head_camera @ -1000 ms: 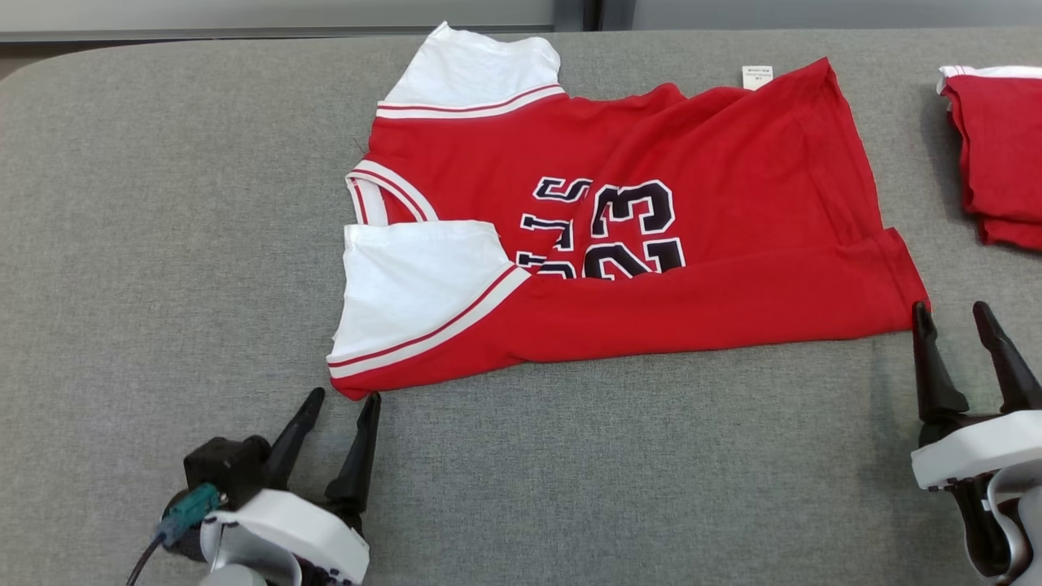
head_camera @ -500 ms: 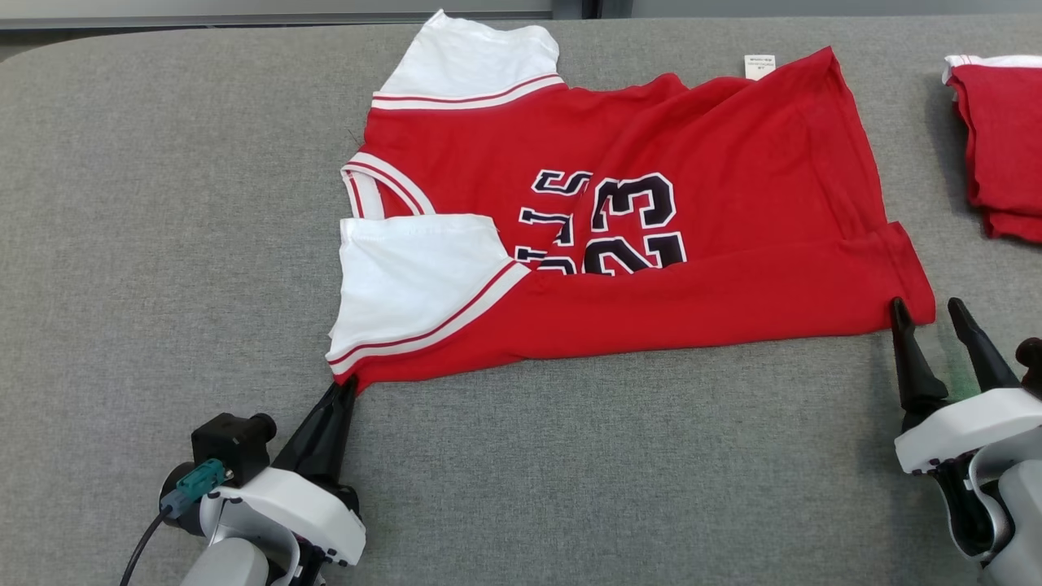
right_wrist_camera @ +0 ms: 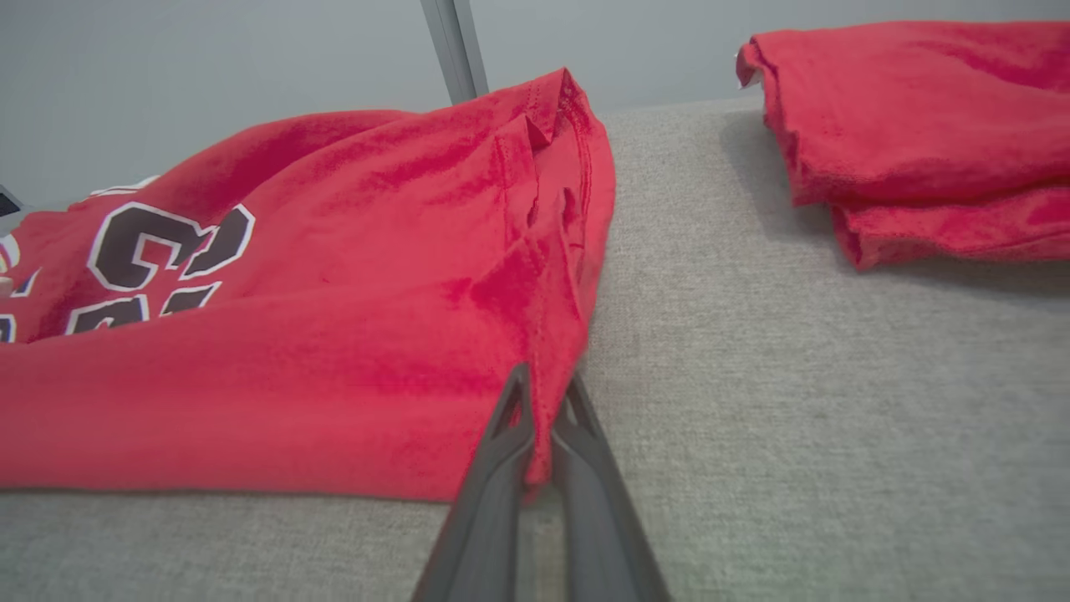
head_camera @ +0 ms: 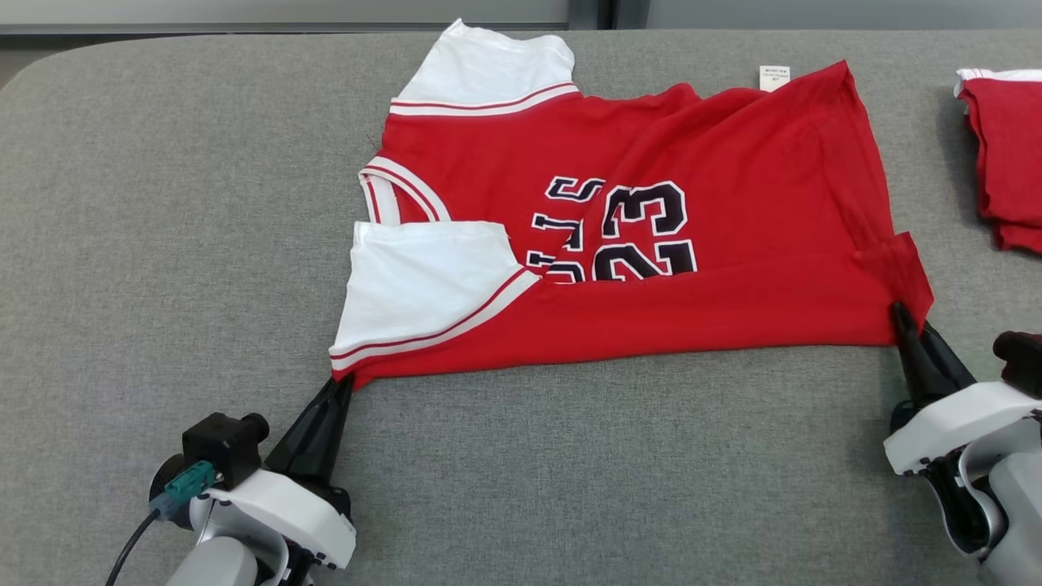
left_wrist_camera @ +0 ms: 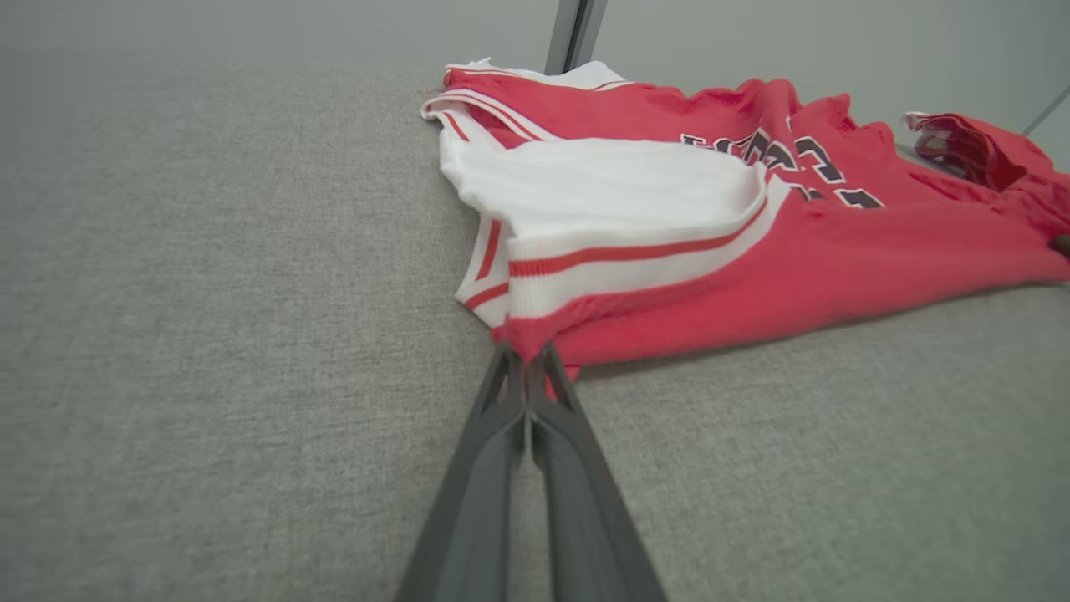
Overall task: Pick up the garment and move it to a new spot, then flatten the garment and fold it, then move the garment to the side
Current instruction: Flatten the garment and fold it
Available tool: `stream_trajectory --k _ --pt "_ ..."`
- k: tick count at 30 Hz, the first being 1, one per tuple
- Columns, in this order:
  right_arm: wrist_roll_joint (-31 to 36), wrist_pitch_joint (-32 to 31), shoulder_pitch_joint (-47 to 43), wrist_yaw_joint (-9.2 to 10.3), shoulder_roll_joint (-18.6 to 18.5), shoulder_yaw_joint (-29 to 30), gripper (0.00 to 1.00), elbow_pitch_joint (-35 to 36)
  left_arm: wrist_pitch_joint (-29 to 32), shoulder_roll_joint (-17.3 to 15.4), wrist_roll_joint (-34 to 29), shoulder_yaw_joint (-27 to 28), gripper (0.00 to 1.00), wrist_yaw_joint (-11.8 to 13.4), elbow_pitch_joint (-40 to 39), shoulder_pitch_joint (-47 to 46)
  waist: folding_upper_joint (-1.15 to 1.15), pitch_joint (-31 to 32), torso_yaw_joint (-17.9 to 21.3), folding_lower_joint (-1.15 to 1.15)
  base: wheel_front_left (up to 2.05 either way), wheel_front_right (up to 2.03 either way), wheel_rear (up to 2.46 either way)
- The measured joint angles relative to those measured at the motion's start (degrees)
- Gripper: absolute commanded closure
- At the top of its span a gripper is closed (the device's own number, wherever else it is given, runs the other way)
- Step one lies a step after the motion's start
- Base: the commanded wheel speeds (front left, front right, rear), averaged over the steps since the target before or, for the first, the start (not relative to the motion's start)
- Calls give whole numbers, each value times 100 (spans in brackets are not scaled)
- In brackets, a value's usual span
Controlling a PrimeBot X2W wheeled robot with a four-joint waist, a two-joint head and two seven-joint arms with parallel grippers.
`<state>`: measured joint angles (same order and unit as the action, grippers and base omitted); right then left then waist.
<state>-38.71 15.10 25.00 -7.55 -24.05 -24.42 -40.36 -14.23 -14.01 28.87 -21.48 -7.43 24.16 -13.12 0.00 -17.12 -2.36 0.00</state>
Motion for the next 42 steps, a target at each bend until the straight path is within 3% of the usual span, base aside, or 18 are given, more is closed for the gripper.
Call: stream_trajectory --k 8,14,21,26,27,28,29,30,32,37,42 --pt "-81 1 -771 -1 -412 16 100 653 252 -515 98 -155 100 3 -906 828 0 151 107 0 0 0 0" --pt "-259 -149 -1419 -2 -740 -58 100 1020 732 -857 200 -200 100 257 -1954 1773 0 266 217 0 0 0 0" --pt "-176 -374 -2305 -2 -1020 256 100 1573 1138 -1054 292 -241 100 568 -2915 2477 0 409 195 0 0 0 0" --pt "49 -705 -2753 -2 -1011 628 100 1911 1277 -1066 402 -282 100 684 -3133 2819 0 468 195 0 0 0 0" --pt "107 -756 -2804 -2 -962 750 96 1915 1280 -1044 415 -287 100 706 -3123 2825 0 486 195 0 0 0 0" --pt "92 -840 -2863 -3 -873 912 55 1897 1281 -1013 447 -287 100 720 -3098 2826 0 507 196 0 0 0 0" --pt "10 -980 -2932 -3 -768 1022 0 1897 1312 -977 475 -293 100 760 -3044 2828 0 531 193 0 0 0 0" --pt "-69 -1072 -3011 -1 -660 1115 0 1928 1341 -956 502 -304 73 770 -2972 2832 0 555 191 0 0 0 0" --pt "-214 -1233 -3175 0 -549 1295 0 2107 1389 -902 595 -289 0 812 -2884 2862 0 597 192 0 0 0 0" --pt "-389 -1337 -3347 0 -592 1762 0 2673 1378 -758 927 -113 0 903 -3038 2934 0 644 237 0 0 0 0" --pt "75 -1324 -3278 4 -591 2092 0 3222 1522 -1040 1126 371 0 1048 -3795 2838 0 629 309 0 0 0 0"
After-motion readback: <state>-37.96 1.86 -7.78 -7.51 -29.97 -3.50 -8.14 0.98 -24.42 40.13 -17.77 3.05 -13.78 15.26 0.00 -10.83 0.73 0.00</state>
